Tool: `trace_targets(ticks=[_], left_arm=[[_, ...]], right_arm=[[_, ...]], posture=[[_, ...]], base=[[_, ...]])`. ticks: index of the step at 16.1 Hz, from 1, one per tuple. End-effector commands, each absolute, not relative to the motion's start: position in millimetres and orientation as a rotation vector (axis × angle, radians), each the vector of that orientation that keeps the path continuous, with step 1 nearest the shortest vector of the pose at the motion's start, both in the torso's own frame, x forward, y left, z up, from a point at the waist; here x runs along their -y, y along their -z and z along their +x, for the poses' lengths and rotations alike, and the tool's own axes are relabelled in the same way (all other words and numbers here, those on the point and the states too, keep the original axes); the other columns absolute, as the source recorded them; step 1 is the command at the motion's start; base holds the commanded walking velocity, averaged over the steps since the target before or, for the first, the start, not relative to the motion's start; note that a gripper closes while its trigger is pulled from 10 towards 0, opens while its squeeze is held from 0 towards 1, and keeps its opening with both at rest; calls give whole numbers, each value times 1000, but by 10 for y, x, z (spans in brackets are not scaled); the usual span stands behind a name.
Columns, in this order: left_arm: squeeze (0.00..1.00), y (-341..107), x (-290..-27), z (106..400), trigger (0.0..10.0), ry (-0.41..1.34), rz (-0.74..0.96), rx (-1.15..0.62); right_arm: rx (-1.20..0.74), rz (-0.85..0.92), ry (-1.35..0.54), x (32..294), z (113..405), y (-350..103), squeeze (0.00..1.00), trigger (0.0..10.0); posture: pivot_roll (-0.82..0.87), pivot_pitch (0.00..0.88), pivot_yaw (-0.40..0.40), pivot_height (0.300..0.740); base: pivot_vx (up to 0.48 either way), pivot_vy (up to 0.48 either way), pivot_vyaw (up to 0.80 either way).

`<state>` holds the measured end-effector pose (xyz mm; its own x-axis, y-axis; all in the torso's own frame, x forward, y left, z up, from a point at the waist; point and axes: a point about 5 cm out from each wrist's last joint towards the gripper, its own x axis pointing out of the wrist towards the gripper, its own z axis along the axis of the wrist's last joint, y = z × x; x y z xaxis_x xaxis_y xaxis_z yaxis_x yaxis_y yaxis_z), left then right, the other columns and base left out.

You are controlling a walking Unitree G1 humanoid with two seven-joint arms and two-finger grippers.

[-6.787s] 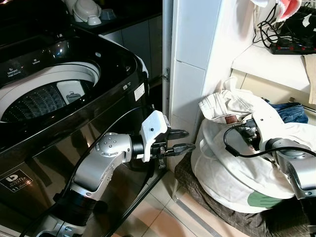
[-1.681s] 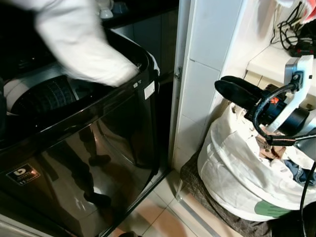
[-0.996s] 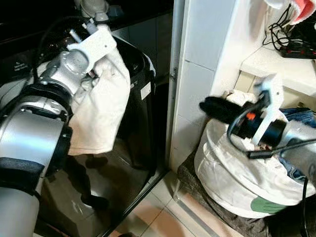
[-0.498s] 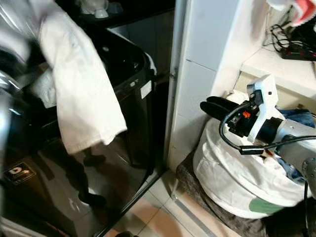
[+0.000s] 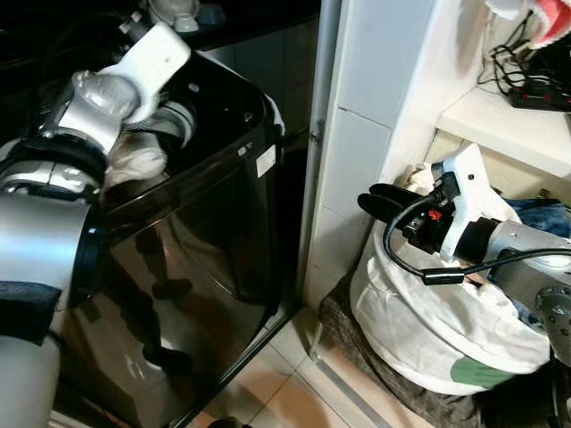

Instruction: Clothes washing

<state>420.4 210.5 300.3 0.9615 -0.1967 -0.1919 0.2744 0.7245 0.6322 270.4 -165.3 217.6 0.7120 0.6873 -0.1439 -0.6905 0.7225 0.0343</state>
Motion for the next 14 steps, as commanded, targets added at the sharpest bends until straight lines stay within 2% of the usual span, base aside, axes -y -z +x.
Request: trace_targets(ticks=[1,3,5,6,7,8,9,12,14], left_arm=[[0,-3129,-2023,4197,10000,334,646,-56],[0,-3257,-1916,4155,10000,466,502,91],[0,-3257,-1860,4130,10000,532,438,140],[0,-3097,-1615,4048,10000,709,309,234],[0,-3062,-1573,4025,10000,740,286,250],[0,-2831,-1410,3965,10000,781,182,251],[0,-2577,-1243,3874,10000,812,102,233],[0,-2208,-907,3601,10000,879,16,204],[0,-2136,-800,3461,10000,918,-14,212]], right_arm=[[-136,-42,-760,1660,2678,-2203,0,10000],[-140,-57,-717,1697,2684,-2163,0,10000],[-153,-103,-664,1738,2721,-2120,0,10000],[-248,-264,-395,1948,2950,-1916,0,10000],[-264,-297,-343,1994,2989,-1881,0,10000],[-240,-121,-188,2152,3125,-1845,749,10000],[-216,6,-30,2341,3221,-1784,1000,10000],[-227,-35,219,2709,3324,-1679,1000,10000],[-283,-77,255,2820,3385,-1578,1000,10000]], posture=[[-71,0,51,740],[-71,0,58,740],[-65,0,57,740],[-67,0,68,740],[-67,0,68,740],[-70,0,70,740],[-70,0,70,740],[-71,0,63,740],[-68,0,60,740]], base=[[0,0,0],[0,0,0],[0,0,0],[0,0,0],[0,0,0],[0,0,0],[0,0,0],[0,0,0],[0,0,0]])
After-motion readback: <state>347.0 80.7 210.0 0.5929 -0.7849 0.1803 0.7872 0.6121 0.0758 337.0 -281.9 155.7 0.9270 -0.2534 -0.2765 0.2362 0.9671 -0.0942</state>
